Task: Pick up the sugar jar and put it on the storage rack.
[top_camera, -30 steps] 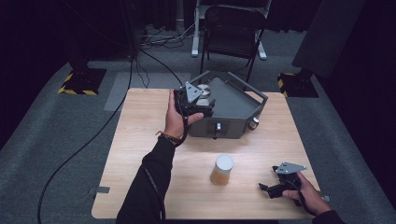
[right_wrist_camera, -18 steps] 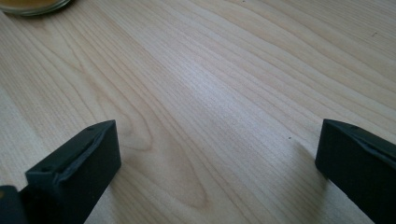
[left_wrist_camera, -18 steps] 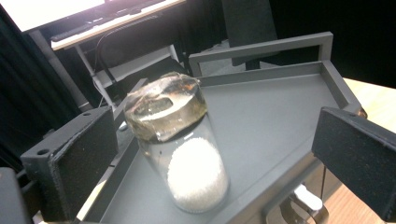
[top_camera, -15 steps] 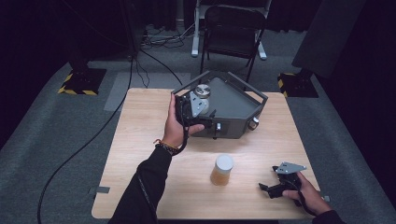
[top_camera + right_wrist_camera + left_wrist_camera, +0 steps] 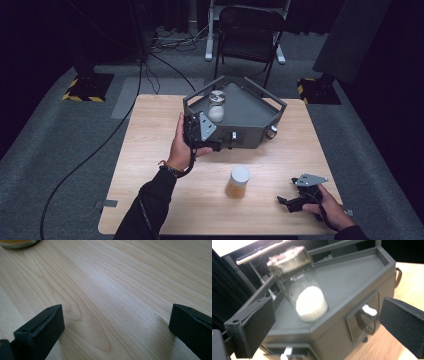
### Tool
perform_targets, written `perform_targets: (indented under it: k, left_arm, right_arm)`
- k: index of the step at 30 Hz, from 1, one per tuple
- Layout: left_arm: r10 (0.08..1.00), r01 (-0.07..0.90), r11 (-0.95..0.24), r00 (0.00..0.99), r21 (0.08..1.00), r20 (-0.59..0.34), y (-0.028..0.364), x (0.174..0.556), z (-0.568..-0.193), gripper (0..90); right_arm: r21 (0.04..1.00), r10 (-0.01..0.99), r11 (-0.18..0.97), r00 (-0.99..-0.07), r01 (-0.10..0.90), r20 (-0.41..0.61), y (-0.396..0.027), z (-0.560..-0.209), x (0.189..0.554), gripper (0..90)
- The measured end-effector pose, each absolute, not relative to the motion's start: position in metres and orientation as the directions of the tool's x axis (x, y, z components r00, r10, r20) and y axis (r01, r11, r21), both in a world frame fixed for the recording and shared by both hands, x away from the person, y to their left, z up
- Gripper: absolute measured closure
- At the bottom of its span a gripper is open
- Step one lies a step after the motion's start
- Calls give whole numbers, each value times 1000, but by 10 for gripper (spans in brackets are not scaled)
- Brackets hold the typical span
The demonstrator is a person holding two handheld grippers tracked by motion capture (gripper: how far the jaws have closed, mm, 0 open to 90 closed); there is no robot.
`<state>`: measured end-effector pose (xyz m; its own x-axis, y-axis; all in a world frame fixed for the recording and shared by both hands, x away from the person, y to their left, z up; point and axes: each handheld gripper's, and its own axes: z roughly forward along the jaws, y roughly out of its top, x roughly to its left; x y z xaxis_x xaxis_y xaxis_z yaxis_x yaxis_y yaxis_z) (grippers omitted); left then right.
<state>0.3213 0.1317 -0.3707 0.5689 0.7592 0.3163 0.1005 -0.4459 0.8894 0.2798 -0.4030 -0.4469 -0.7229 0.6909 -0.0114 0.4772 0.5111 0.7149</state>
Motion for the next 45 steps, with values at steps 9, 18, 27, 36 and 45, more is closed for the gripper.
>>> perform_targets:
  k: [9,18,27,36,45]
  left_arm:
    - [730,106,-492,590,864,344,135,311,-383,2]
    - [718,128,-503,611,855,332,142,299,-399,2]
    - [704,147,-522,630,840,327,147,288,-410,2]
    - [682,187,-562,656,806,323,155,275,-421,3]
    - [664,226,-600,675,767,321,161,268,-430,6]
  right_arm:
    - [715,691,511,-723,477,-11,-403,-447,280,0]
    - [715,691,511,-723,477,-12,-403,-447,280,0]
    - [715,692,510,-722,478,-12,-403,-447,280,0]
    - [715,692,510,-722,478,-11,-403,-447,280,0]
    - [715,692,510,-722,478,-11,-403,-447,280,0]
